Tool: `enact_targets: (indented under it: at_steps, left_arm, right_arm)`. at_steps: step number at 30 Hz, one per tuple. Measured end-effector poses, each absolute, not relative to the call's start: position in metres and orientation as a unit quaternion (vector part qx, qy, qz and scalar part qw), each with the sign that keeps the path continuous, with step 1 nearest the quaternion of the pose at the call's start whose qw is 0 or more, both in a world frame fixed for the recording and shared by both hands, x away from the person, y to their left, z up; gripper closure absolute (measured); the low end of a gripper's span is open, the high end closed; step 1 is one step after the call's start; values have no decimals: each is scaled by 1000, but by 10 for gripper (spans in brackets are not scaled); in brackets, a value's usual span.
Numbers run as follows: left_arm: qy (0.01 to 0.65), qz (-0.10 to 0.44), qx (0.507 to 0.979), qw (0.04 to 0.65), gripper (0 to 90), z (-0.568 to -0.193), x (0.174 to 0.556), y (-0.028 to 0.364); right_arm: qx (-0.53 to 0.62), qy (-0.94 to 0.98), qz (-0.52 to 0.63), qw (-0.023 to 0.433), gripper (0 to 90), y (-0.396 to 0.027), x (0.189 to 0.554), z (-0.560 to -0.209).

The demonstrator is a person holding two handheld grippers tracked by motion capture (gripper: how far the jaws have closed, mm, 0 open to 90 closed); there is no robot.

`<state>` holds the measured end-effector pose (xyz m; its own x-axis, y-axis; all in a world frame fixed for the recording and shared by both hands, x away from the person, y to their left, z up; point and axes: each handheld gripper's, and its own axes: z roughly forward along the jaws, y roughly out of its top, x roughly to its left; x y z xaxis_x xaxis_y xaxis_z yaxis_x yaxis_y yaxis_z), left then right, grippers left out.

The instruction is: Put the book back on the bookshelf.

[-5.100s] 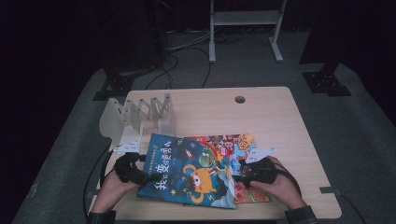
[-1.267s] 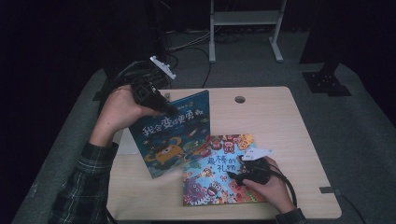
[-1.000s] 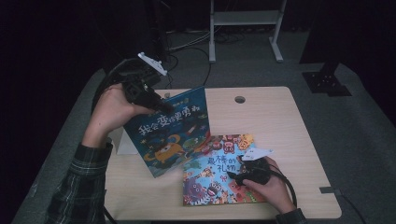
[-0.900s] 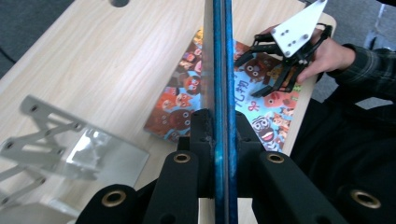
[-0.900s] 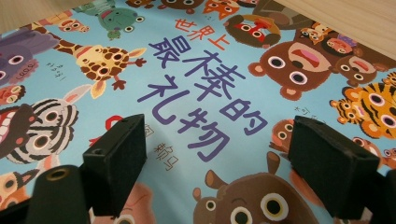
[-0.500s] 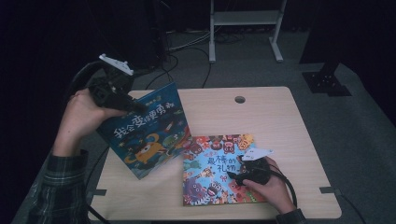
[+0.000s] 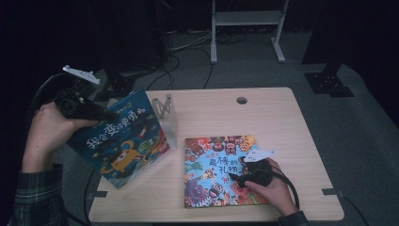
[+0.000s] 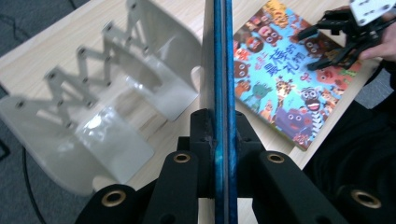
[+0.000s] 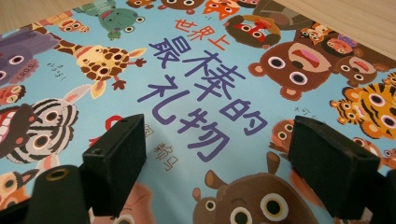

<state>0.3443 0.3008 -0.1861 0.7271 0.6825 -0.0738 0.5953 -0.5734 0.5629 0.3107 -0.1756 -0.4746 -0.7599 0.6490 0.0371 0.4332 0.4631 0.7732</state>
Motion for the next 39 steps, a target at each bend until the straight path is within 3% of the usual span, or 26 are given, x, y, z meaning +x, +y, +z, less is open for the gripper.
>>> enact_targets:
  at_steps: [23, 39]
  left_arm:
    - [472, 92, 835, 267, 823, -207, 340, 378]
    - [516, 118, 808, 258, 824, -204, 378, 376]
  right_arm:
    - [317, 846, 408, 133, 180, -176, 311, -475]
    - [317, 845, 409, 133, 180, -176, 311, -475]
